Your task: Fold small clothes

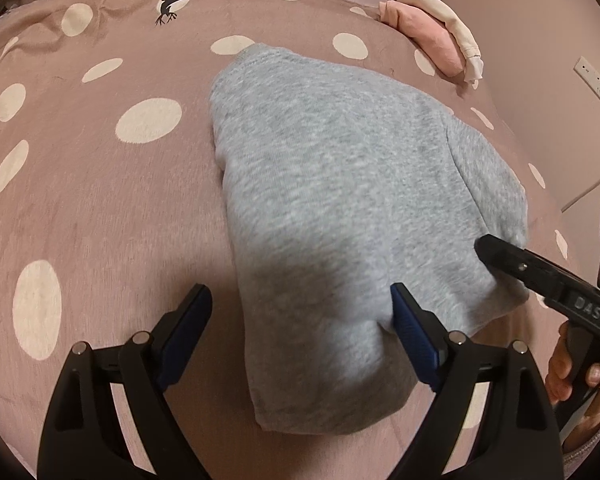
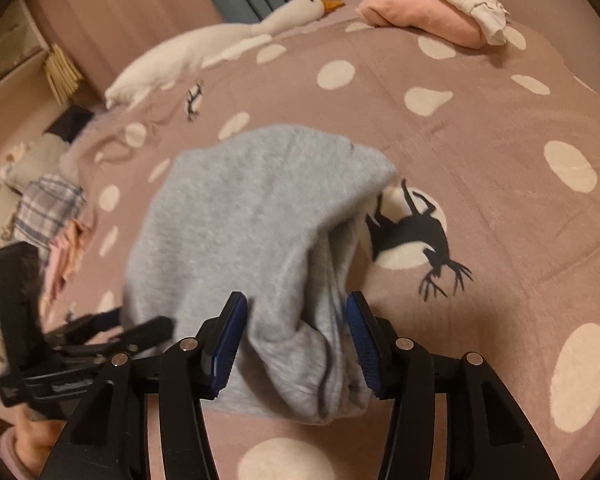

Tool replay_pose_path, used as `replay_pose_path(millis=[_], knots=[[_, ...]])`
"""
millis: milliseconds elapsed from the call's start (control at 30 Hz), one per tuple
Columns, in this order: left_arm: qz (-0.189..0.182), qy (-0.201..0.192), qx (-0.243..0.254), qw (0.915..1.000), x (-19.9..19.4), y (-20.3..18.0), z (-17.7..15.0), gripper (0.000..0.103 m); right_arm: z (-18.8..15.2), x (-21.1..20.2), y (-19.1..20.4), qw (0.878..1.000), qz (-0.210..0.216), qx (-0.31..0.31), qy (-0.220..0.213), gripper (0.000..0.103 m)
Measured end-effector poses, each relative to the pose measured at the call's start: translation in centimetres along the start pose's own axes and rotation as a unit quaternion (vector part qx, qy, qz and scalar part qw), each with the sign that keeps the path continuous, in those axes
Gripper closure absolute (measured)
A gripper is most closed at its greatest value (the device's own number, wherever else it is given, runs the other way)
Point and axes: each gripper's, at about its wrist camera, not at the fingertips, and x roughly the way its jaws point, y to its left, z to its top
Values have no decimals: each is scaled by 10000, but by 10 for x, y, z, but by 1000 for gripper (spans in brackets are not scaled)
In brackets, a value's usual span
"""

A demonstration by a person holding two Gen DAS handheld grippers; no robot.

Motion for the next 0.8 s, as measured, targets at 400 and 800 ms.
replay_pose_path(millis=[400,800], knots=[[14,40,29,10000,-2,2,-8,13,-8,-3,-10,9995,-59,323,4,51],[20,31,-28,10000,-6,2,-13,12,-13,-7,-9,9998,-49,185,9,51]])
